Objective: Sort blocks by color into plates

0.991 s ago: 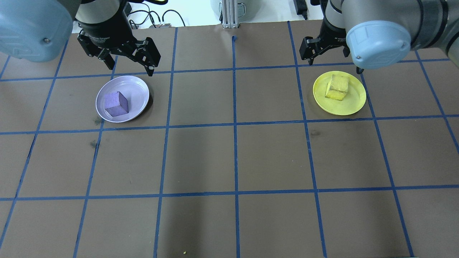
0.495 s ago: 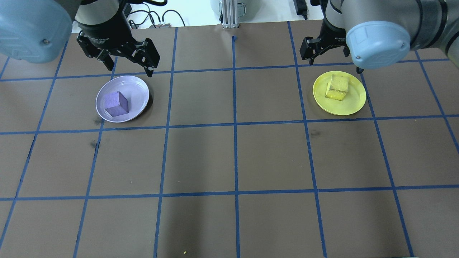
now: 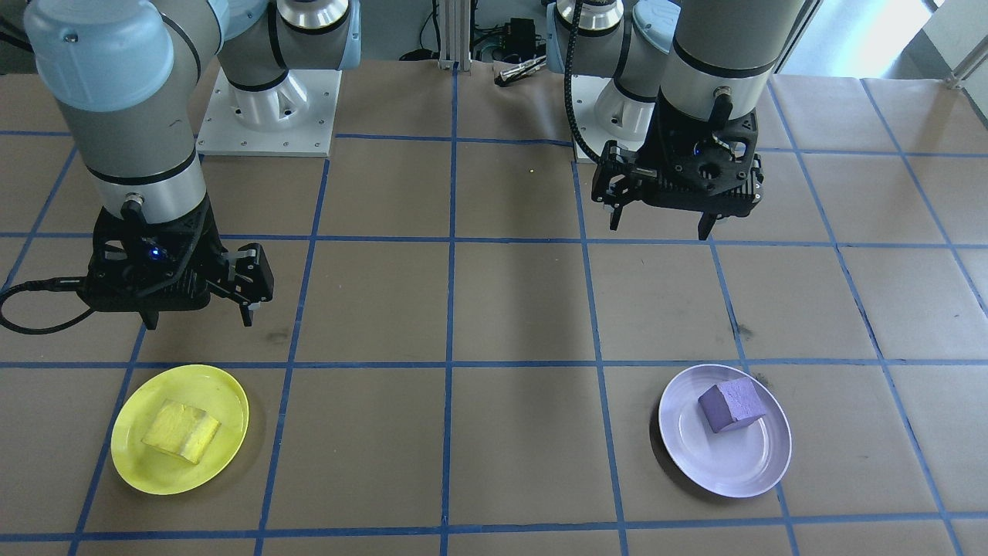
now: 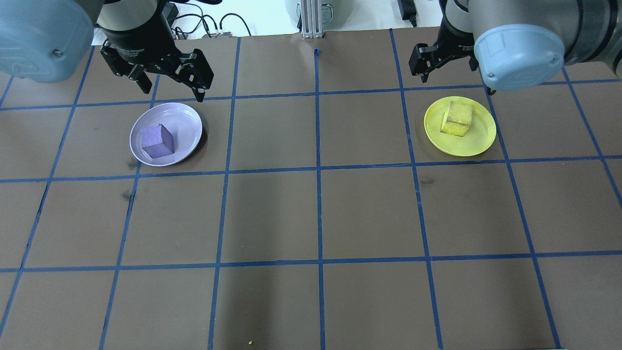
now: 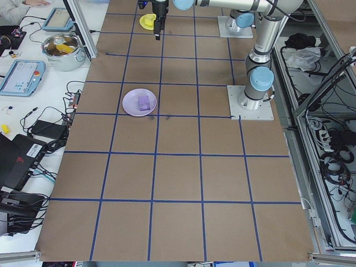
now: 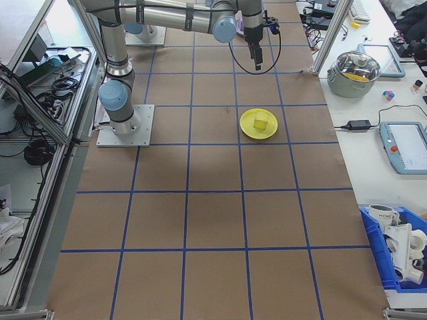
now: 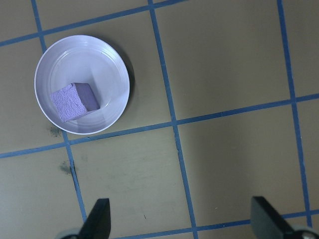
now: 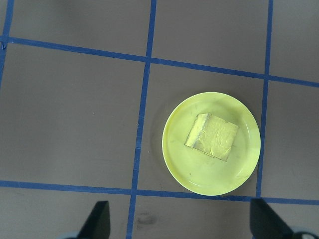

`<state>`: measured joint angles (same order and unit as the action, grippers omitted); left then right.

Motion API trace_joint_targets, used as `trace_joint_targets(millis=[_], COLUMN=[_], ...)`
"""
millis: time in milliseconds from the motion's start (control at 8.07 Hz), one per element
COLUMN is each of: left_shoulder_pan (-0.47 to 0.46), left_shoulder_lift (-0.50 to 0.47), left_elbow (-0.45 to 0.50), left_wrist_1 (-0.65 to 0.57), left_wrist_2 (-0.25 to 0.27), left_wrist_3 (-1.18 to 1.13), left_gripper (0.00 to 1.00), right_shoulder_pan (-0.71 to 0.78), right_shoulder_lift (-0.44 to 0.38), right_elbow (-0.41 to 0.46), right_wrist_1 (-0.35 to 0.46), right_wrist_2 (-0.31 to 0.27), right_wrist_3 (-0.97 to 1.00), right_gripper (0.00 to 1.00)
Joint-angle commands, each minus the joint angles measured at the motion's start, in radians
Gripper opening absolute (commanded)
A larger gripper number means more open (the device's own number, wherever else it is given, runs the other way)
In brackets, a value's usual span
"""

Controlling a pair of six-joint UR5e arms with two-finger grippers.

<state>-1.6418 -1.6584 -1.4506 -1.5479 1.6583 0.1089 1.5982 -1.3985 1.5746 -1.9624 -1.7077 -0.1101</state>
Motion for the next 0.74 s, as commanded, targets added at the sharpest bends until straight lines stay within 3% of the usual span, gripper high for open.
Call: trace_joint_targets(millis=[0, 619], left_shoulder_pan=[0.022, 0.020], left_shoulder_lift=[0.006, 0.012], left_elbow=[-0.004, -0.008], left_wrist_1=[-0.001, -0.009], left_wrist_2=[0.000, 0.000], left_wrist_3=[0.000, 0.000], left_gripper=[1.00, 1.00], right_shoulder_pan=[-0.003, -0.004], right_shoulder_lift=[-0.005, -0.039], right_elbow=[-0.001, -0.001], right_wrist_1=[0.002, 0.007], right_wrist_2=[0.003, -0.003], right_wrist_3=[0.006, 0.001], right_gripper=[1.00, 1.00])
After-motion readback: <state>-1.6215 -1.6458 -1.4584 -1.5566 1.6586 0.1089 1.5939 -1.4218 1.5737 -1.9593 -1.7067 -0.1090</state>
